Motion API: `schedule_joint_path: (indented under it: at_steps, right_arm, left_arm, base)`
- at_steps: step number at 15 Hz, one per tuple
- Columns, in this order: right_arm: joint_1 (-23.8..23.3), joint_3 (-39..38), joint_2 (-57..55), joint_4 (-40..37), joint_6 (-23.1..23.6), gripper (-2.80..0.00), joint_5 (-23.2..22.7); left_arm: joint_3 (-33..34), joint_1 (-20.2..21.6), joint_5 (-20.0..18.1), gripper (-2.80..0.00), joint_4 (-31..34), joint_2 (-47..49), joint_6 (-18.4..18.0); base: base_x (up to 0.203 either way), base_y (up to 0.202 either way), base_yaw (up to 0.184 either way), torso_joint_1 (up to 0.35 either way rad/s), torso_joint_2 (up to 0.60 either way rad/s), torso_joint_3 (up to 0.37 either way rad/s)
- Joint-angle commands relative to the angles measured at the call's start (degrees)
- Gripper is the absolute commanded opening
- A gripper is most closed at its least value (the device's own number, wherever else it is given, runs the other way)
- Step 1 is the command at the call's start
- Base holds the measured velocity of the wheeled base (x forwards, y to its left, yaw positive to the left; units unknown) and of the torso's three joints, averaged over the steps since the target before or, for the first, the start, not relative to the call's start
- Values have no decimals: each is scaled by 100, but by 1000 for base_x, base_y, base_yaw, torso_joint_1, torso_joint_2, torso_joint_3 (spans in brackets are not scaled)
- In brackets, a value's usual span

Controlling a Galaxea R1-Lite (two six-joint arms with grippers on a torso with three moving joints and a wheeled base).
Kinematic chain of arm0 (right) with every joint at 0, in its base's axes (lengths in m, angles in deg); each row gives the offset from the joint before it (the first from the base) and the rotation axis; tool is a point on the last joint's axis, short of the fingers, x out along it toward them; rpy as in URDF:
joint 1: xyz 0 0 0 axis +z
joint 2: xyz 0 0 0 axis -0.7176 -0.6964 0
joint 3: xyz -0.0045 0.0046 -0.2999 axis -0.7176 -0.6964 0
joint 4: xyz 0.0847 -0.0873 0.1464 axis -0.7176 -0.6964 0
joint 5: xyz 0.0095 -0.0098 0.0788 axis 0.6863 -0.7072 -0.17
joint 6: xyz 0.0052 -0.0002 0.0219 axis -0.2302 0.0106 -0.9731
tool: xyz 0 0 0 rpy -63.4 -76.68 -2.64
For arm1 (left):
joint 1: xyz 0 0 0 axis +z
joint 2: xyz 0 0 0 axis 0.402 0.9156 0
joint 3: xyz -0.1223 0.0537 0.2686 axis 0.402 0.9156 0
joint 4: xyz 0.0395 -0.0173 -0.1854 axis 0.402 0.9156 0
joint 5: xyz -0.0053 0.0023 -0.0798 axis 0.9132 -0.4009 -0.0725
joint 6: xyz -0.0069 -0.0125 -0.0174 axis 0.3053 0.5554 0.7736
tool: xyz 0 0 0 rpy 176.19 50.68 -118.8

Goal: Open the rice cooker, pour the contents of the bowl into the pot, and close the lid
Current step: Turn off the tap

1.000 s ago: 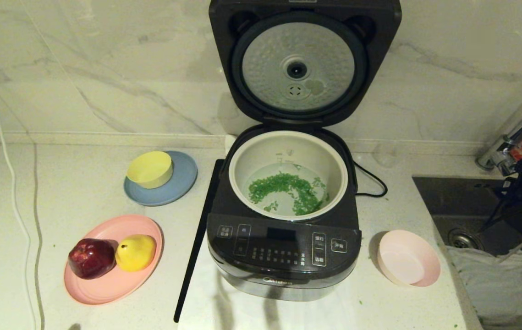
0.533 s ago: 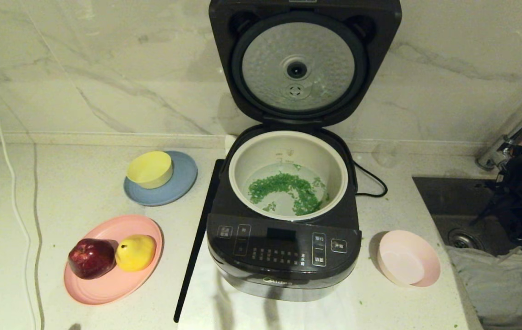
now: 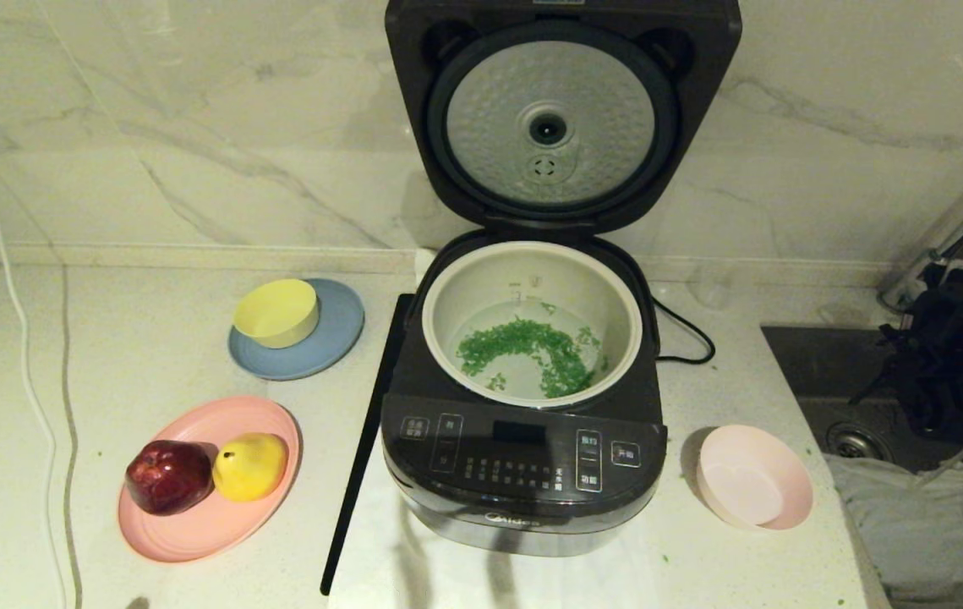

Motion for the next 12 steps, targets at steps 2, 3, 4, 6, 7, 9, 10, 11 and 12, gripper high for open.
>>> schedule_joint_path:
  at_steps: [2,3,4,6,7,9,10,11,12]
  right_arm:
    - [-20,403,-285,48,194,-280,20]
    - [-22,583,-360,48,258,-280,20]
    - [-23,731,-429,39,318,-280,20]
    - [-23,983,-593,44,435,-280,20]
    - [-21,1116,-674,44,490,-280,20]
    - [-15,1419,-844,36,625,-280,20]
    - [-15,1521,-919,35,671,-280,20]
    - [-14,1612,-983,35,713,-280,20]
    - [-8,1743,-1050,32,748,-280,20]
  left_arm:
    - [44,0,-2,-280,-2,-4,-2]
    - [44,0,-2,-280,-2,-4,-2]
    - [44,0,-2,-280,-2,-4,-2]
    - [44,0,-2,-280,-2,-4,-2]
    - [44,0,-2,-280,-2,-4,-2]
    - [44,0,-2,-280,-2,-4,-2]
    - [44,0,-2,-280,-2,-4,-2]
    - [44,0,-2,-280,-2,-4,-2]
    - [44,0,-2,-280,-2,-4,-2]
  base:
    - [0,0,0,0,0,0]
    - [0,0,0,0,0,0]
    - [0,0,0,0,0,0]
    - [0,0,0,0,0,0]
    - [0,0,0,0,0,0]
    - [0,0,0,0,0,0]
    - [0,0,0,0,0,0]
    - [0,0,0,0,0,0]
    - [0,0,0,0,0,0]
